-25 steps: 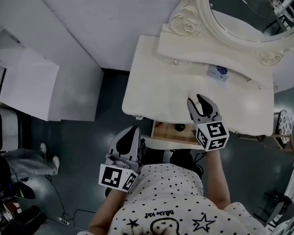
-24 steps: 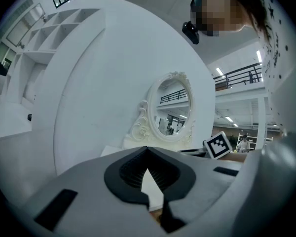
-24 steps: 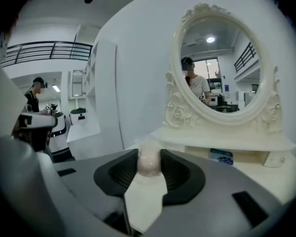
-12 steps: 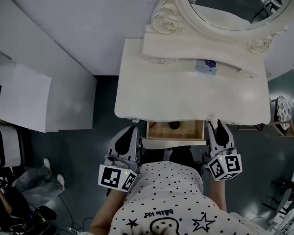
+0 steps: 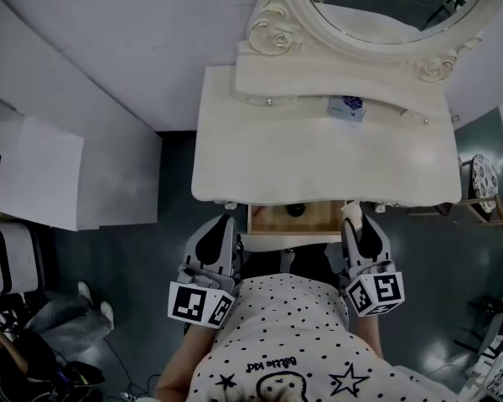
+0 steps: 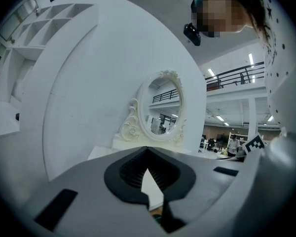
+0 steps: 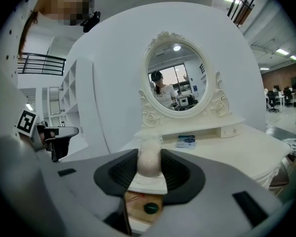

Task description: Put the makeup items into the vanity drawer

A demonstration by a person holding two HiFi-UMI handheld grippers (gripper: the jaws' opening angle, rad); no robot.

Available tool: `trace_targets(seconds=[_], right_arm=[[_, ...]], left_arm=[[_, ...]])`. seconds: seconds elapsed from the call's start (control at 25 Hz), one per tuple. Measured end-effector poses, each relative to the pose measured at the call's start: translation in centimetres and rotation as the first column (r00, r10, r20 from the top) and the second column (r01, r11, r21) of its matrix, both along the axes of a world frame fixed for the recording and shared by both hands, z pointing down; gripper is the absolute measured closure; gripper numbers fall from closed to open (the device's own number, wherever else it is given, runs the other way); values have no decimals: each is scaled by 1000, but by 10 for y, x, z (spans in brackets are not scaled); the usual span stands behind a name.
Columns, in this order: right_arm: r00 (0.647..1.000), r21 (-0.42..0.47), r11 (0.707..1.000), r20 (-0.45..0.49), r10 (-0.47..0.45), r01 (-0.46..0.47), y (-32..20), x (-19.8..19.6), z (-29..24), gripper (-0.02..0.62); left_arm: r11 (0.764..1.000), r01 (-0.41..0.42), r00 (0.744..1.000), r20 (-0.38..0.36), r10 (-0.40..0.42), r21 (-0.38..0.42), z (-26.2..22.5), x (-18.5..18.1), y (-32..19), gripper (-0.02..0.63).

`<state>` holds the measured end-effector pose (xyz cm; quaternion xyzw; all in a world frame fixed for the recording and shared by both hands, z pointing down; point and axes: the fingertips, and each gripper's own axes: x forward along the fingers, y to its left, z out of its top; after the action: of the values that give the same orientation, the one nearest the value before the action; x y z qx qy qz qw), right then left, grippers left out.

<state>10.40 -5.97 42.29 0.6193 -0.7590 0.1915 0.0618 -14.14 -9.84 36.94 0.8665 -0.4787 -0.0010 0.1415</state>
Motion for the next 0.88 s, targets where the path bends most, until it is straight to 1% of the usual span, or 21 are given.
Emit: trace_targets(seconds=[0.44, 0.6, 0.72, 0.88], right_arm=[[1000, 0, 1000, -21, -12, 12, 1, -2, -3, 445], [997, -1, 999, -72, -42, 42, -8, -1, 0, 445], [992, -22, 998, -107, -61, 59, -16, 1, 12, 445], [989, -79, 994, -124, -83, 74, -22, 1, 40, 445]], left_arm=[[1000, 2, 1000, -5, -2, -5, 2, -3, 3, 611], [1000, -4, 1000, -7, 4, -7, 3, -1, 3, 611], [1000, -4, 1000, -7, 4, -15, 5, 0, 4, 611], [1000, 0, 1000, -3, 0, -28, 7, 0, 5, 611]])
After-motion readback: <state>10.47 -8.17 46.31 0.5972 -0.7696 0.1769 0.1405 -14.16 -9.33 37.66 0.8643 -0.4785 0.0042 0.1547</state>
